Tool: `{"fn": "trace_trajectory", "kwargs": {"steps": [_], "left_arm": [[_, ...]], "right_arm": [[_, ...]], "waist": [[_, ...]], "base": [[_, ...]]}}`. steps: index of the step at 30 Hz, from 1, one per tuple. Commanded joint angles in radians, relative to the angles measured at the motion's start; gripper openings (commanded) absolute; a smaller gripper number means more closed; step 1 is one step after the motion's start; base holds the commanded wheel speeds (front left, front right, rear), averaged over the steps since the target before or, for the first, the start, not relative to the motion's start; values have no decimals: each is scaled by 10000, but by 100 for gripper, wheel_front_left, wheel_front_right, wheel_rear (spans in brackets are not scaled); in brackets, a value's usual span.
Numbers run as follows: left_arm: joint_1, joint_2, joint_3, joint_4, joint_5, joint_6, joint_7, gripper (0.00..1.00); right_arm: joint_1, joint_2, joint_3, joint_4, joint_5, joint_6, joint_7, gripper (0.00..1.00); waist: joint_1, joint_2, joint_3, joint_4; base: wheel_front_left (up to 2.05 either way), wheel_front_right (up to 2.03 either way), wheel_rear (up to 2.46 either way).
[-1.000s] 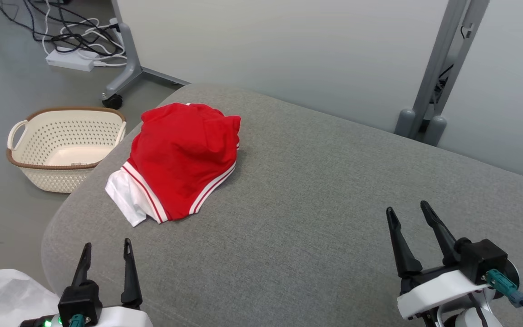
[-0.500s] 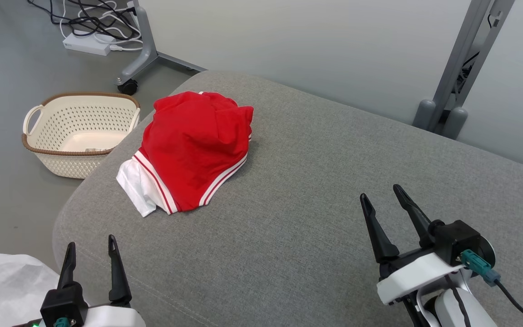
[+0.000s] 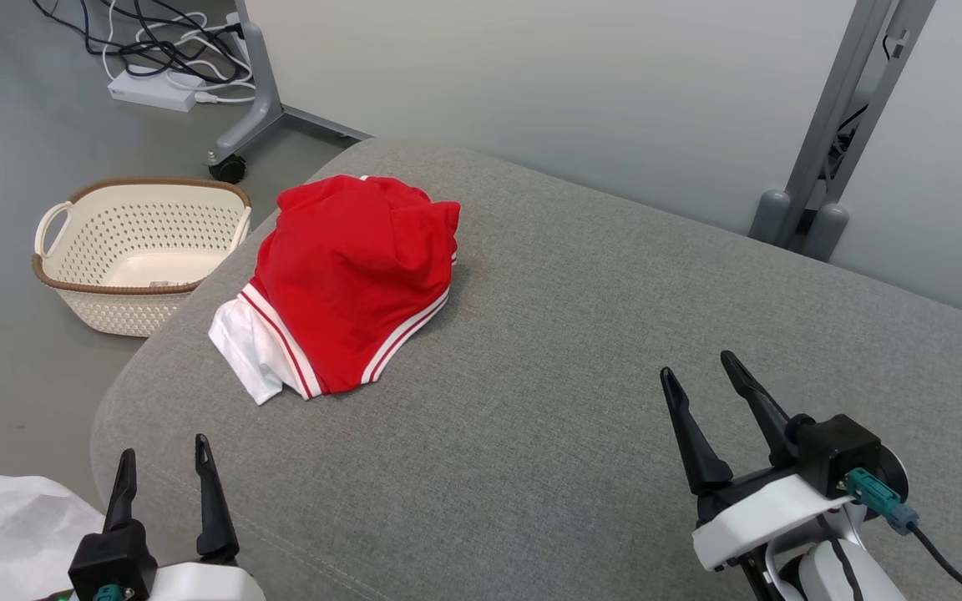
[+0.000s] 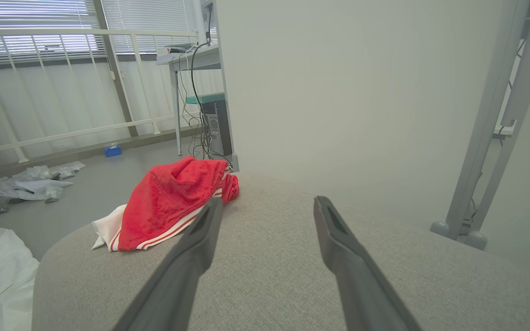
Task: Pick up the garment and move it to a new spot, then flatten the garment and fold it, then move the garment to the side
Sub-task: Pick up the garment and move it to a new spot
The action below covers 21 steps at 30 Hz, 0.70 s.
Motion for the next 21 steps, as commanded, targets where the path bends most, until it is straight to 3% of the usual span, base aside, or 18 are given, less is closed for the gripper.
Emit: {"fn": "trace_trajectory", "kwargs": {"steps": [1,10,16,21], "left_arm": [[-71,33,42,27,-39,-20,-10,100],[-359,31,51,66,179,-820,-10,100],[-1435,58,392,413,28,-1823,-10,100],[-3031,608,727,1489,-15,-2626,-10,100]], "right_arm": [[27,-86,-23,-35,23,16,-44,100],[252,-91,-432,-320,-553,14,-44,100],[-121,-82,-623,-817,-1215,16,-44,100],[-729,-95,-418,-852,-1750,11,-44,100]], "waist": [[-1,0,1,0],[-1,0,242,98],[-1,0,1182,-145],[-1,0,2030,-609]], "base": [[0,0,0],[0,0,0],[0,0,0],[0,0,0]]}}
